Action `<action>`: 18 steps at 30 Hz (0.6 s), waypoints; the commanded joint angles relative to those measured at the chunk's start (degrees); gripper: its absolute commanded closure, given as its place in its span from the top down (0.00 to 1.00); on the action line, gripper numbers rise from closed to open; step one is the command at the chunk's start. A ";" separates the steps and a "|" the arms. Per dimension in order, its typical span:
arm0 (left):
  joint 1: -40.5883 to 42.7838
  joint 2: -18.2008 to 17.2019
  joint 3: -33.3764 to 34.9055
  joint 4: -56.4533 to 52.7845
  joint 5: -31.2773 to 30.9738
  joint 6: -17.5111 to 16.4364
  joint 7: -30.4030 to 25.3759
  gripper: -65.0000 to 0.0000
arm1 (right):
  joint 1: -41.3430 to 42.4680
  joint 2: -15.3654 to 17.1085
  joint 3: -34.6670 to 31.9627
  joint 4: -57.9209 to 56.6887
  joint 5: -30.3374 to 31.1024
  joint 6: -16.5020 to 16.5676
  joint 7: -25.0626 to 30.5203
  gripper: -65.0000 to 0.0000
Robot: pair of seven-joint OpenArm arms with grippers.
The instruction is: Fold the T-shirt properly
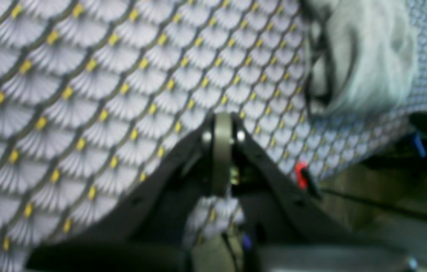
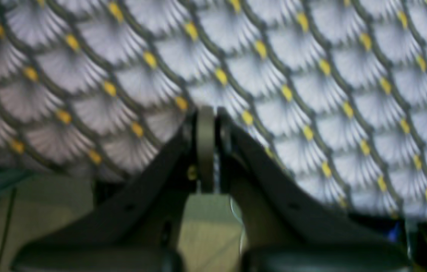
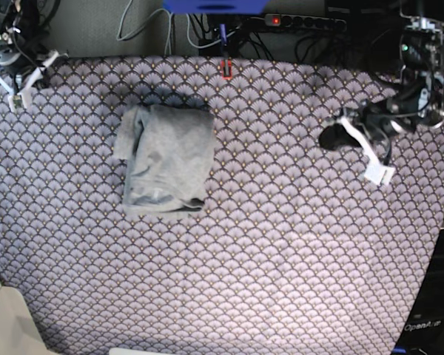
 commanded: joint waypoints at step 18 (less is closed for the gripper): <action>24.78 3.19 -2.56 7.63 19.28 -0.22 -1.45 0.00 | -2.93 -21.23 24.77 -2.97 -31.36 0.17 24.84 0.00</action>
